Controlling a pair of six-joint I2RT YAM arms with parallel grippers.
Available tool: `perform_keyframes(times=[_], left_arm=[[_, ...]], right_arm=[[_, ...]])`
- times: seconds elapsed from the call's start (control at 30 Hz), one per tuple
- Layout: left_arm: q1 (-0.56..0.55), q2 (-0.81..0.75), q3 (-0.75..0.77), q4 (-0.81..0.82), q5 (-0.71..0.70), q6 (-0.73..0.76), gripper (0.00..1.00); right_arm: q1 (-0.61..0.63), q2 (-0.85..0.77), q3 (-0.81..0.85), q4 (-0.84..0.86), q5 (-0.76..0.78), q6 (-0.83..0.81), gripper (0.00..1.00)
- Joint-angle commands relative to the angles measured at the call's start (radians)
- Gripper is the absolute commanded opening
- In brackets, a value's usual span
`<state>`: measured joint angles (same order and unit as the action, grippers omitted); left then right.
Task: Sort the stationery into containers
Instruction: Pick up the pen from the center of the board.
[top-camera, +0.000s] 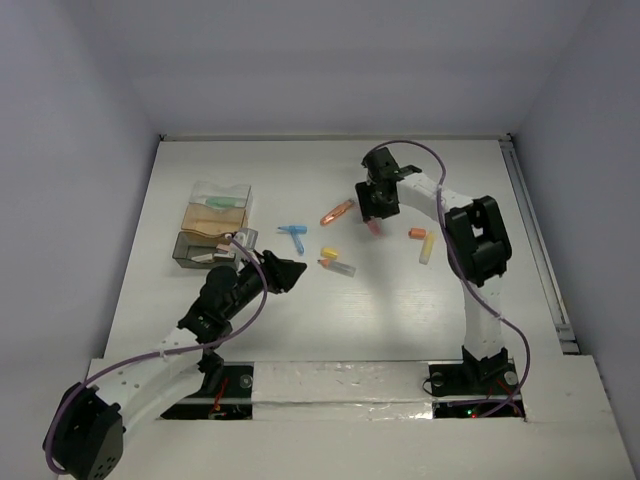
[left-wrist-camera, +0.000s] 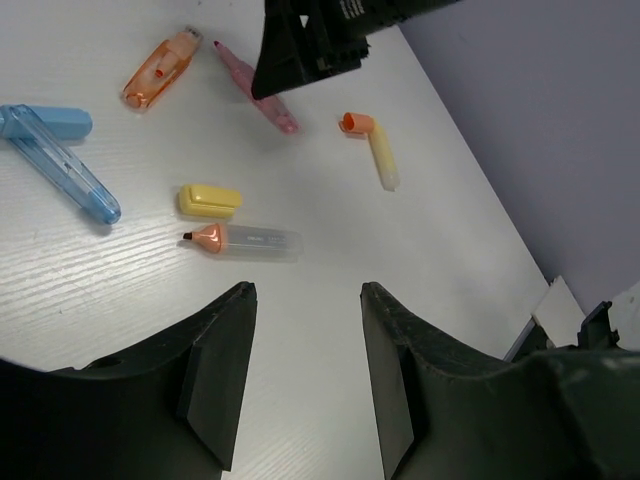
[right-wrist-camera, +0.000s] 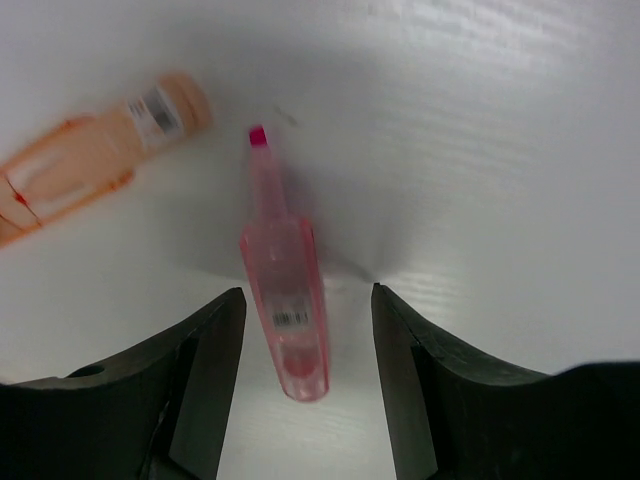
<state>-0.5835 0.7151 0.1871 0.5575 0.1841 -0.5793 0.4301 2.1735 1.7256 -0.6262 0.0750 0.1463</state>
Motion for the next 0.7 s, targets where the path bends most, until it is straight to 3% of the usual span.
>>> perform_keyframes(times=[0.0, 0.2, 0.47, 0.67], left_arm=[[-0.006, 0.014, -0.002, 0.067, 0.020, 0.021, 0.42], [-0.006, 0.037, -0.002, 0.082, 0.028, 0.016, 0.42], [-0.006, 0.043, 0.005, 0.085, 0.028, 0.009, 0.41], [-0.006, 0.040, 0.000, 0.087, 0.025, 0.004, 0.41]], right_arm=[[-0.007, -0.159, -0.142, 0.103, 0.002, 0.033, 0.60], [-0.007, -0.215, -0.299, 0.158, -0.056, 0.033, 0.60], [-0.007, -0.181, -0.339, 0.223, -0.116, 0.033, 0.58], [-0.007, -0.162, -0.334, 0.230, -0.119, 0.032, 0.45]])
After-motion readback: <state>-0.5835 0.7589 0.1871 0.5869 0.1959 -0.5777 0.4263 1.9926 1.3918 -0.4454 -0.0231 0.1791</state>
